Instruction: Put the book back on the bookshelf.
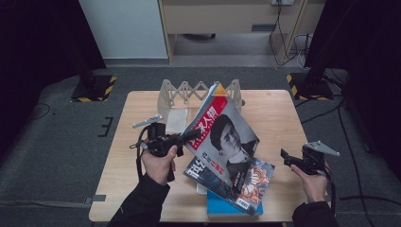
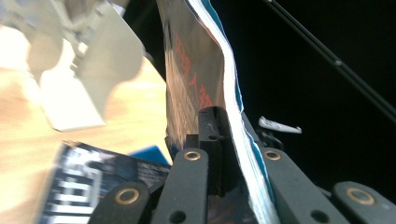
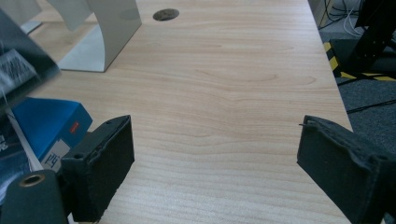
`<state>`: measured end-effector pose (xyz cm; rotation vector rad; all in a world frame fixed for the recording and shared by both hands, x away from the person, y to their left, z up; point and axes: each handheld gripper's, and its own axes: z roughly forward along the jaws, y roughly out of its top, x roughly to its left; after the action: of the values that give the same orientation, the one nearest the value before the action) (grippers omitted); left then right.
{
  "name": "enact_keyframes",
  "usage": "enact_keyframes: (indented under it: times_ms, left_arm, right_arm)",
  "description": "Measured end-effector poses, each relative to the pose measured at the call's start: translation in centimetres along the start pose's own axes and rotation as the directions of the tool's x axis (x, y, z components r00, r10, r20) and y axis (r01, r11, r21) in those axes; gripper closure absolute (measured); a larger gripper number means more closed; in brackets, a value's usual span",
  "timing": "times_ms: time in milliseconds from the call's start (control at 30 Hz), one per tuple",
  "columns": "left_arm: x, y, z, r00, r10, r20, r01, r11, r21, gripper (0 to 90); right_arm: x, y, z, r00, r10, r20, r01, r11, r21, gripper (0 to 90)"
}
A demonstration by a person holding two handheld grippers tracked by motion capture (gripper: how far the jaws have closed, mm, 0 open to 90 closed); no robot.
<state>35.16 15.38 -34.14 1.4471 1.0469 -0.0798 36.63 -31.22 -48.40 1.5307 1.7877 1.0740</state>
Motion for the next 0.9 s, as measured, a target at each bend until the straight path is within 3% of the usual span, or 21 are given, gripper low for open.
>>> enact_keyframes:
  times_ms: [33, 267, 433, 700, 833, 900]
  left_arm:
    - [0.2, 0.6, -0.6, 0.9996, 0.012, -0.024, -0.012, 0.9998, -0.017, 85.7]
    - [1.2, 2.3, -2.5, 0.9977, 0.009, -0.068, -0.014, 0.9973, -0.072, 85.8]
    - [1.8, 4.0, -4.2, 0.9914, 0.032, -0.127, -0.045, 0.9935, -0.104, 85.8]
    - [2.3, 5.7, -6.1, 0.9859, 0.024, -0.165, -0.052, 0.9854, -0.162, 85.9]
    - [2.5, 6.8, -7.2, 0.9763, 0.035, -0.214, -0.076, 0.9794, -0.187, 85.9]
    - [2.6, 7.0, -7.4, 0.9745, 0.034, -0.222, -0.078, 0.9783, -0.192, 85.8]
  right_arm:
    - [0.1, -0.1, 0.2, 1.0000, -0.007, 0.000, 0.007, 1.000, 0.014, 11.0]
    - [0.1, -0.4, 0.7, 0.9987, -0.050, -0.003, 0.050, 0.998, 0.048, 10.1]
    - [-0.3, -0.7, 1.0, 0.9969, -0.077, 0.015, 0.075, 0.994, 0.082, 9.2]
    - [-0.4, -0.9, 1.2, 0.9959, -0.089, 0.016, 0.088, 0.992, 0.094, 9.2]
    - [-0.6, -1.3, 1.5, 0.9948, -0.101, 0.014, 0.099, 0.988, 0.121, 9.2]
    - [-0.6, -1.3, 1.6, 0.9936, -0.112, 0.012, 0.110, 0.986, 0.127, 9.0]
